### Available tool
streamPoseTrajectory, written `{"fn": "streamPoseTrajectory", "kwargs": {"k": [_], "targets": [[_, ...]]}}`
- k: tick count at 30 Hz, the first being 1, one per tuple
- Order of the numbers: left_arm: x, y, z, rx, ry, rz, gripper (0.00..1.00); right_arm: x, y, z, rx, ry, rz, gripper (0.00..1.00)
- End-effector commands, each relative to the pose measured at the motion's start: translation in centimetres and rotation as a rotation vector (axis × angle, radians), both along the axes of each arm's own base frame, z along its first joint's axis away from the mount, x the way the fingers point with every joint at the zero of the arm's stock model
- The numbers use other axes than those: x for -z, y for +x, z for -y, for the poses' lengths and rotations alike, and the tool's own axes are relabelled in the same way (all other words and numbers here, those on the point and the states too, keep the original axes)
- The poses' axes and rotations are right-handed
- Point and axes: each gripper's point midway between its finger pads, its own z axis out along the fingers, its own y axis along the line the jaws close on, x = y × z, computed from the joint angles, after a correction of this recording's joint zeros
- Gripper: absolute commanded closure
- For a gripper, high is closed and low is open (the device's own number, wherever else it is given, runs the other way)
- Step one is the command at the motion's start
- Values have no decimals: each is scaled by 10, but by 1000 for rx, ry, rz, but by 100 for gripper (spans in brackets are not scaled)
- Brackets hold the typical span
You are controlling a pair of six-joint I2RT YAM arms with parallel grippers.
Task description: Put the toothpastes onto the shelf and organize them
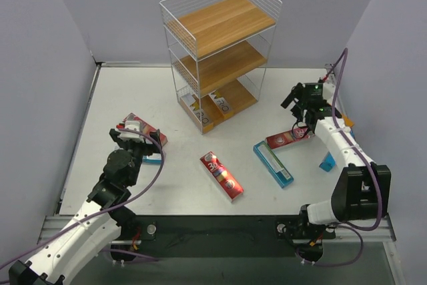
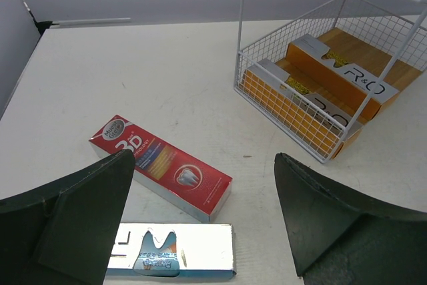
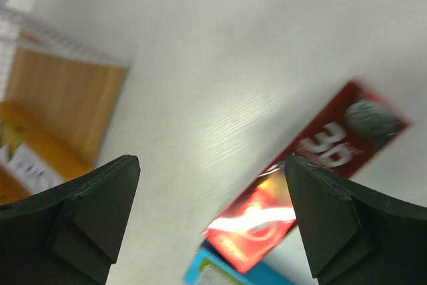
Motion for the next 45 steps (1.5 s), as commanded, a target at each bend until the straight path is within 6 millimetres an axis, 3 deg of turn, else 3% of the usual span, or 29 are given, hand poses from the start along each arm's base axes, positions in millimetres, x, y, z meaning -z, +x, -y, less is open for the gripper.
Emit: {"fn": "streamPoseTrajectory", "kwargs": {"k": [1,2,5,10,11,12,14,19,28,31,33,34,45], "targets": [[-29,0,5,31,-55,56,3,-24,-3,77,42,-306,-132,3],[-29,1,4,30,-55,56,3,-19,1,99,52,-344,-172,3],[-28,3,4,34,-62,53,3,-29,28,132,31,-394,-186,2],[-21,10,0,26,-77,31,3,-28,68,157,-100,-381,-210,2],[-20,11,0,32,-80,29,3,-15,75,158,-145,-368,-229,2],[-17,13,0,32,-82,18,3,-21,85,161,-205,-363,-200,1],[-15,15,-3,21,-80,13,3,-3,92,162,-273,-344,-223,1],[-7,19,-7,6,-65,-9,3,17,103,178,-348,-273,-209,0],[4,23,-3,21,-43,-43,3,58,98,198,-384,-257,-308,0],[3,23,-1,28,-45,-39,3,68,92,192,-402,-215,-327,1],[2,23,-2,29,-48,-35,3,70,88,178,-428,-177,-324,3],[0,23,-1,32,-49,-32,3,63,87,172,-439,-178,-312,4],[-18,19,0,64,-106,20,3,67,58,82,-529,-262,-366,22]]}}
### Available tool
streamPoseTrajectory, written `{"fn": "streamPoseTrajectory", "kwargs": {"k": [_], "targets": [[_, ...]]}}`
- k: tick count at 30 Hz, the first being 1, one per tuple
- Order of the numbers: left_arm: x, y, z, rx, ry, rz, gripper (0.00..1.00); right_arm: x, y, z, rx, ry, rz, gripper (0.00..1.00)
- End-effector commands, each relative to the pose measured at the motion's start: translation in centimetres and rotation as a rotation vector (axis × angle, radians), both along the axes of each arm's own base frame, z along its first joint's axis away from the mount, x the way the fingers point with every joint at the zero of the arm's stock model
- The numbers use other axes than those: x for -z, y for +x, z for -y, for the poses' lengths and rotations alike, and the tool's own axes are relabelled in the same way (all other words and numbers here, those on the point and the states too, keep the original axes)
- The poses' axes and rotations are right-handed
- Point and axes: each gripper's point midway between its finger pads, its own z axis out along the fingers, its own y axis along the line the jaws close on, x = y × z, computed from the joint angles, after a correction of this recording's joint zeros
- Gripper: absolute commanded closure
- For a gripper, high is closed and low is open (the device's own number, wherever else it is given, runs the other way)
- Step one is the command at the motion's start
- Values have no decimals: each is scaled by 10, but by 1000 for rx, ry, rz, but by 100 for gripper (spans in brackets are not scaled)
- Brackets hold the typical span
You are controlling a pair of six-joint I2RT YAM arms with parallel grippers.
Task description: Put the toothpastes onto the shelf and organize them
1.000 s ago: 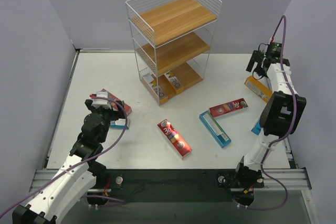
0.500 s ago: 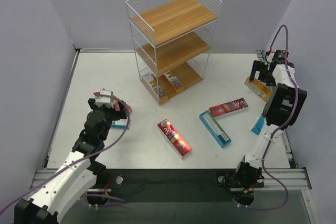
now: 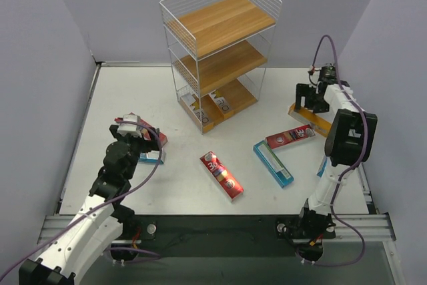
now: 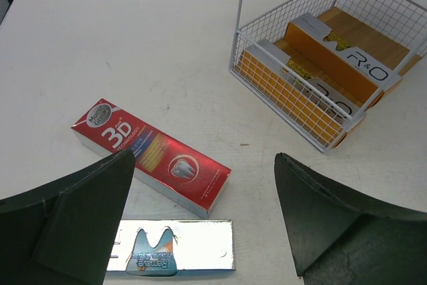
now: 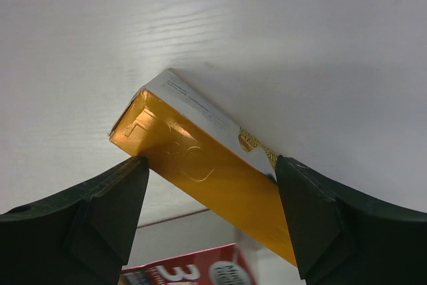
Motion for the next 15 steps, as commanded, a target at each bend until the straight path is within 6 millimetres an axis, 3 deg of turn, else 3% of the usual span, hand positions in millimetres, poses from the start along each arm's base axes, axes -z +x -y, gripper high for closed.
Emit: {"fn": "streamPoseTrajectory", "kwargs": {"k": [1,9,15], "targets": [[-42,2,4,23,-79,111,3,-15,-14,-36,-15,-16,6,22],[-47,-2,6,36,-105,124,3,-22,-26,-76,-48,14,13,23],[-50,-4,8,50,-115,131,3,-40,-38,-47,-31,-15,44,9]]}}
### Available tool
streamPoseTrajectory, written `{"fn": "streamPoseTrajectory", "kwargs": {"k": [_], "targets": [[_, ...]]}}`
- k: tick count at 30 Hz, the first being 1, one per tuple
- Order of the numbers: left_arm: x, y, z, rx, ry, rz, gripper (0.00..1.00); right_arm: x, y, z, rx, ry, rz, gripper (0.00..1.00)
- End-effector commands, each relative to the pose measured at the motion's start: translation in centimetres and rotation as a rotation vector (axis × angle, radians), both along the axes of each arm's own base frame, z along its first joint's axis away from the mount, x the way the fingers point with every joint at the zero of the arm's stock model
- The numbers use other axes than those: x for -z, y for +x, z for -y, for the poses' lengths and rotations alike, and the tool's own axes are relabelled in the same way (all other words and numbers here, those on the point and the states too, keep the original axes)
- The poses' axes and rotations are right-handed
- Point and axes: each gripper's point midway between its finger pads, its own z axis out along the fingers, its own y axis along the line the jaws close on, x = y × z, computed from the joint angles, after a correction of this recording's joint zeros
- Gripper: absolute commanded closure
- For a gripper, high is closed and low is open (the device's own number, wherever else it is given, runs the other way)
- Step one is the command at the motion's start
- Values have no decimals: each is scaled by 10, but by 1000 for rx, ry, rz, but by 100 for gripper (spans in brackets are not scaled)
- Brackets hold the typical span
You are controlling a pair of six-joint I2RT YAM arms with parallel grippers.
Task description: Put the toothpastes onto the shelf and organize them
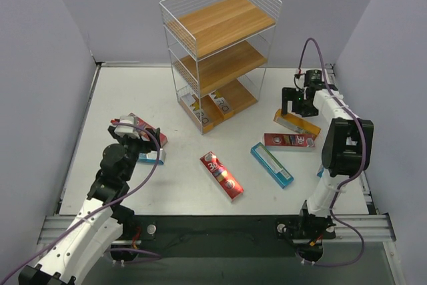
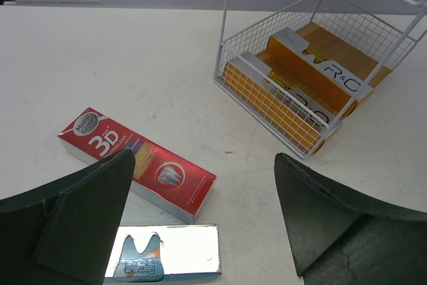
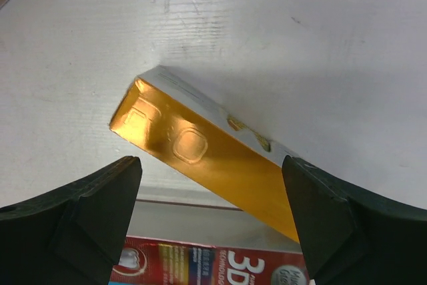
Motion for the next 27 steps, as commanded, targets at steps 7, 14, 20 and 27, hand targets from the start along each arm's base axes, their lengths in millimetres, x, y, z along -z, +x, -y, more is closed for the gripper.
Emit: {"fn": "streamPoseTrajectory", "kwargs": {"k": [7,14,20,27], "targets": [[-38,-2,8,42,-63,98,3,-27,-31,54,-22,58,48,4],[-39,-2,10,56,-64,101,3,-12,-41,43,-98,115,-7,4],[-41,-3,11,67,-64,105,3,8,-50,53,-101,38,-74,4],[-41,-3,13,73,-63,106,3,24,-52,45,-157,-30,-131,4]]}}
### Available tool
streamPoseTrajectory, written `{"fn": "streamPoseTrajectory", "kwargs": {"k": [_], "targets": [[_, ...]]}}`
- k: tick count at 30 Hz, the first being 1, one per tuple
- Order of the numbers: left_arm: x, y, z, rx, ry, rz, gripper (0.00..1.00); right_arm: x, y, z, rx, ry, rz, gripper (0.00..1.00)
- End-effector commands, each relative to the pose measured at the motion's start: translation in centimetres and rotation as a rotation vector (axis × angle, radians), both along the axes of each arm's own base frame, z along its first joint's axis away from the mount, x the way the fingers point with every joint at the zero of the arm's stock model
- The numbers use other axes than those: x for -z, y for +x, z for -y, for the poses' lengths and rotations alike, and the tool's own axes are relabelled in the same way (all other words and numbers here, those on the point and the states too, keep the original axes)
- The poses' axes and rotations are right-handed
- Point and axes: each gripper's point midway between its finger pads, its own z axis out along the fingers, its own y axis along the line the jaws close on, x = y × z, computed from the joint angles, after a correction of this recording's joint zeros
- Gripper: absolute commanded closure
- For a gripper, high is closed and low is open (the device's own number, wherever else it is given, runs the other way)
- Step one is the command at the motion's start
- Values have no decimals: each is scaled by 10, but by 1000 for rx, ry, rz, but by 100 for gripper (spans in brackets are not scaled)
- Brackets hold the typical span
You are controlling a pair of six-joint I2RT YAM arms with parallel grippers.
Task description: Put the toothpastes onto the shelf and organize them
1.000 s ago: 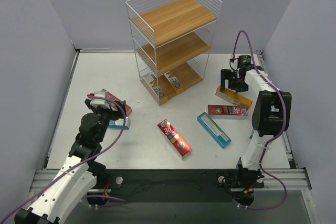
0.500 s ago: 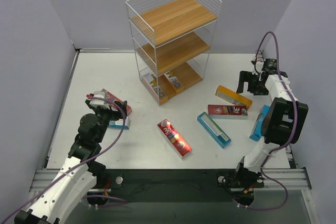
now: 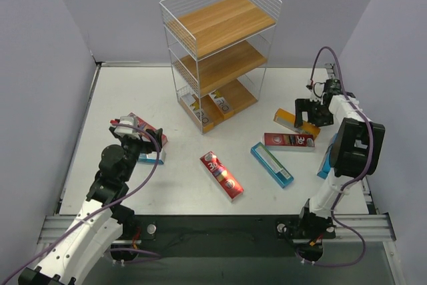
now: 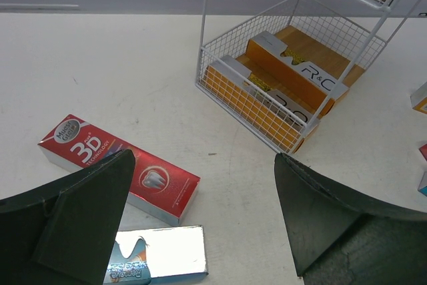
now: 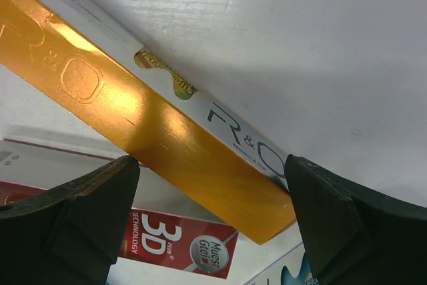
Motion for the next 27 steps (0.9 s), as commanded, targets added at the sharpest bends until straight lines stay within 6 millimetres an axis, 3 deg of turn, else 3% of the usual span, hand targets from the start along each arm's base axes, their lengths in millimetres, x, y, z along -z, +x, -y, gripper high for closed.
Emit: {"fn": "streamPoseTrajectory", "kwargs": {"k": [1,9,12,16,22,27], "targets": [[-34,2,2,11,-36,87,3,11,-11,-9,-68,-68,-65,5],[-36,1,3,16,-36,91,3,33,-30,-26,-109,-103,-146,32],[-36,1,3,19,-36,93,3,30,-33,-30,-103,-107,-141,51],[-39,-1,4,25,-44,100,3,25,-36,-35,-92,-144,-136,61],[-40,-2,7,38,-69,98,3,-4,-31,-25,-21,-299,-55,82],[-35,0,10,26,-113,56,3,-52,-32,-49,10,-445,100,83]]}}
